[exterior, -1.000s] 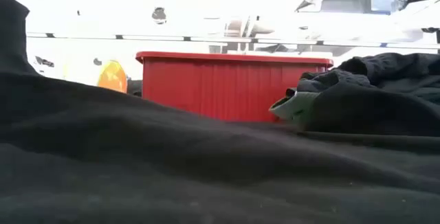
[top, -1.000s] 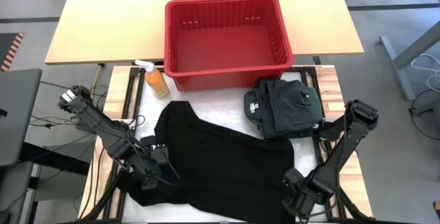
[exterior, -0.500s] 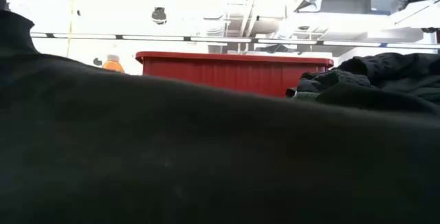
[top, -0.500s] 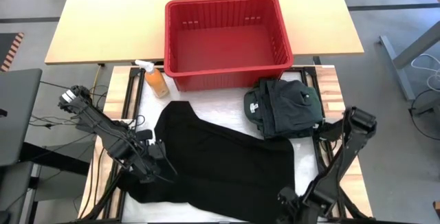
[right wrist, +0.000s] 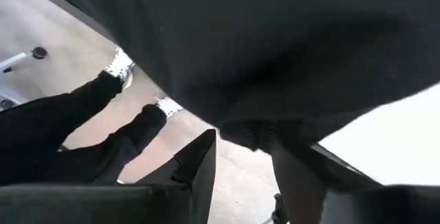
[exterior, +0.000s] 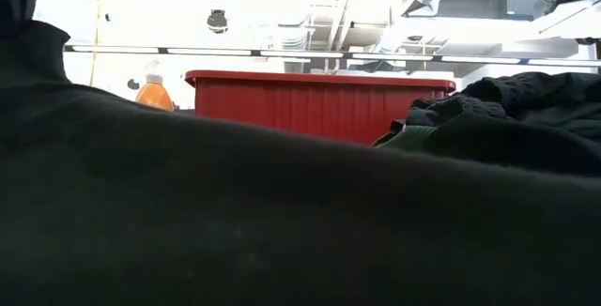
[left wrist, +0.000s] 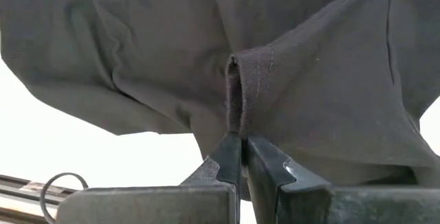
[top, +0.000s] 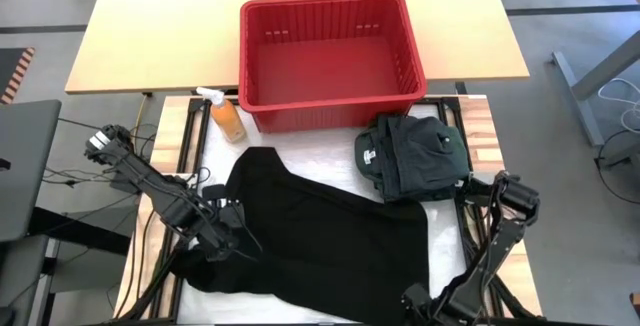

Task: Fold Laundry from Bin
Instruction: Fold the black shirt

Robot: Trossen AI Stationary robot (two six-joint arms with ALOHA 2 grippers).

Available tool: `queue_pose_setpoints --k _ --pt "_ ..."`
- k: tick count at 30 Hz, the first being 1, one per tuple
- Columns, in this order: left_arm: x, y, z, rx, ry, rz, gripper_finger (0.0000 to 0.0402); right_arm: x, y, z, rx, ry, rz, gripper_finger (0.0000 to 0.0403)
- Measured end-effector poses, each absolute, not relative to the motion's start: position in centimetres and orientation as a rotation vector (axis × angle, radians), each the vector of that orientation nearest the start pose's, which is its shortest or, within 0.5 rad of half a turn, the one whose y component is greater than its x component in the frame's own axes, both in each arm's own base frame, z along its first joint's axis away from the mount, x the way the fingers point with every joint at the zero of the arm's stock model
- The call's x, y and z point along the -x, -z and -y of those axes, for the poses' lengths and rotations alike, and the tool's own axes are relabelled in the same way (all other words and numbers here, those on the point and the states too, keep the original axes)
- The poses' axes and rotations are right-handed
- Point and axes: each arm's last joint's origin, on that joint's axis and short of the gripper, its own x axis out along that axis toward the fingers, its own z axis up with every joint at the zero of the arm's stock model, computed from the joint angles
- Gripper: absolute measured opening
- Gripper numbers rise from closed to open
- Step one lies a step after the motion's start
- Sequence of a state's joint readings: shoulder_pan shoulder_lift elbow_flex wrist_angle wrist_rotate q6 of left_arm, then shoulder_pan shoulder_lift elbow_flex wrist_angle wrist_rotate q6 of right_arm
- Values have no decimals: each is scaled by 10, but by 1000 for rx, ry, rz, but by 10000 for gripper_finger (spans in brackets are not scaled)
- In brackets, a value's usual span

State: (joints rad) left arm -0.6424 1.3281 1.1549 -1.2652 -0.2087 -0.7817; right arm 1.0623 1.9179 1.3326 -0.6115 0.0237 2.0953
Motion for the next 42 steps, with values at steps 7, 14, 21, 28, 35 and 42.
queue_pose_setpoints --k 7,14,21,28,35,42 --pt "-181 -281 127 61 -157 -1342 0 -191 -177 -332 -1091 510 -1371 150" --pt "-181 -281 127 61 -157 -1341 0 -194 -167 -336 -1070 490 -1403 83" --pt "-181 -281 127 60 -153 -1340 0 -185 -174 -324 -963 606 -1445 13" --pt "-181 -281 127 58 -149 -1341 0 -174 -186 -338 -977 537 -1494 18" --pt "-183 -282 127 48 -160 -1310 0 -188 -187 -341 -1040 465 -1404 89" --pt "-184 -282 128 48 -145 -1296 0 -197 -181 -335 -1010 493 -1400 163"
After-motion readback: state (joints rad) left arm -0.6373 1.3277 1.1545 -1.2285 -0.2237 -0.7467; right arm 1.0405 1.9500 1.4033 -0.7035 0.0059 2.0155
